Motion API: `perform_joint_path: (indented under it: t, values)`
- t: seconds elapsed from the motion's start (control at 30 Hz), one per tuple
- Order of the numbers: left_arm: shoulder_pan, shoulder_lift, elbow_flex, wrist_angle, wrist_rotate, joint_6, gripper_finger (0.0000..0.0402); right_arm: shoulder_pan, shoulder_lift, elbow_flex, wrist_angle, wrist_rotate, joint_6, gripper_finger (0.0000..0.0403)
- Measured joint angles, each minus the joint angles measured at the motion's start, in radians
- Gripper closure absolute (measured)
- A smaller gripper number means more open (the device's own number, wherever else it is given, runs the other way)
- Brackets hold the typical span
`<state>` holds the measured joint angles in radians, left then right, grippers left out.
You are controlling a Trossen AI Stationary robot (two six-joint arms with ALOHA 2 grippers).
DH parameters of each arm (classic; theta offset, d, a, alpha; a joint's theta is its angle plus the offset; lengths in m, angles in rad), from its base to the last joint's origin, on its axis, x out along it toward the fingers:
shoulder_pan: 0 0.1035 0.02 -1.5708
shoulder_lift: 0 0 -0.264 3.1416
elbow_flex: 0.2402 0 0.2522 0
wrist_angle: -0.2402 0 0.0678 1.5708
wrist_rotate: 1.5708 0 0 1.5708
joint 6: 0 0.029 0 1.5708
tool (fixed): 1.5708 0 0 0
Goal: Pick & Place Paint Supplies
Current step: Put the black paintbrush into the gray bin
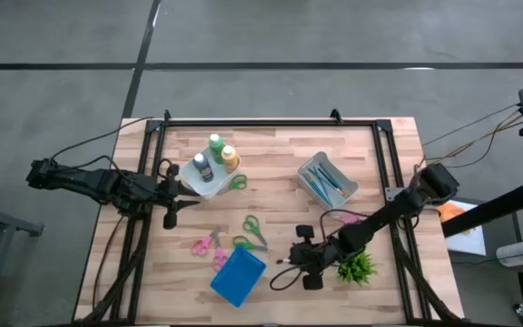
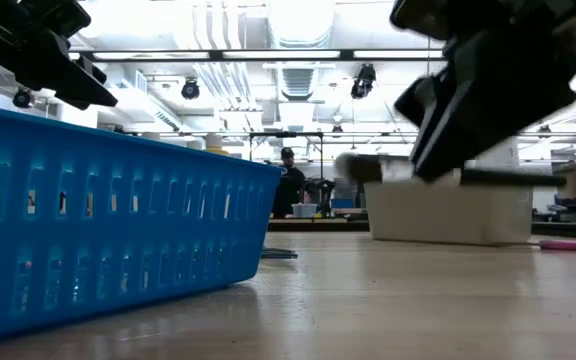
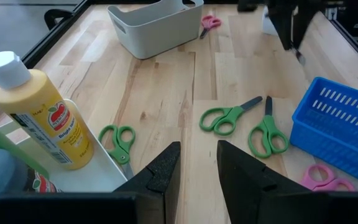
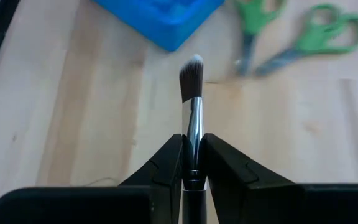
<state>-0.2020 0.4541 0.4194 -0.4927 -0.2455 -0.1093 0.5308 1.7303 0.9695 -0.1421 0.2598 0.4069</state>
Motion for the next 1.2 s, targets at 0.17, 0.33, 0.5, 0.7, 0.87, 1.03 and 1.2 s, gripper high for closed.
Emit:
perform_joint_path:
  t: [0.17, 0.33, 0.5, 0.7, 0.87, 1.03, 1.2]
  values:
    - [0.0, 0.0, 0.0, 0.0, 0.0, 0.0, 0.0293, -0.001, -0.108, -0.001, -0.105, 0.09, -0.003, 0.0345]
    - [0.0, 0.0, 0.0, -0.005, 0.0, 0.0, 0.0293, -0.001, -0.228, -0.004, -0.166, 0.209, 0.004, 0.0345]
    - [0.0, 0.0, 0.0, -0.007, 0.0, 0.0, 0.0293, -0.009, -0.343, -0.005, -0.241, 0.361, 0.119, 0.0345]
    - [0.0, 0.0, 0.0, -0.008, 0.0, 0.0, 0.0293, -0.046, -0.447, -0.008, -0.475, 0.466, 0.374, 0.0345]
    - [0.0, 0.0, 0.0, -0.008, 0.0, 0.0, 0.0293, -0.092, -0.487, -0.009, -0.673, 0.521, 0.53, 0.0345]
    - [0.0, 0.0, 0.0, -0.008, 0.0, 0.0, 0.0293, -0.155, -0.494, -0.014, -0.732, 0.532, 0.584, 0.0345]
    - [0.0, 0.0, 0.0, -0.008, 0.0, 0.0, 0.0293, -0.22, -0.485, -0.038, -0.743, 0.52, 0.584, 0.0345]
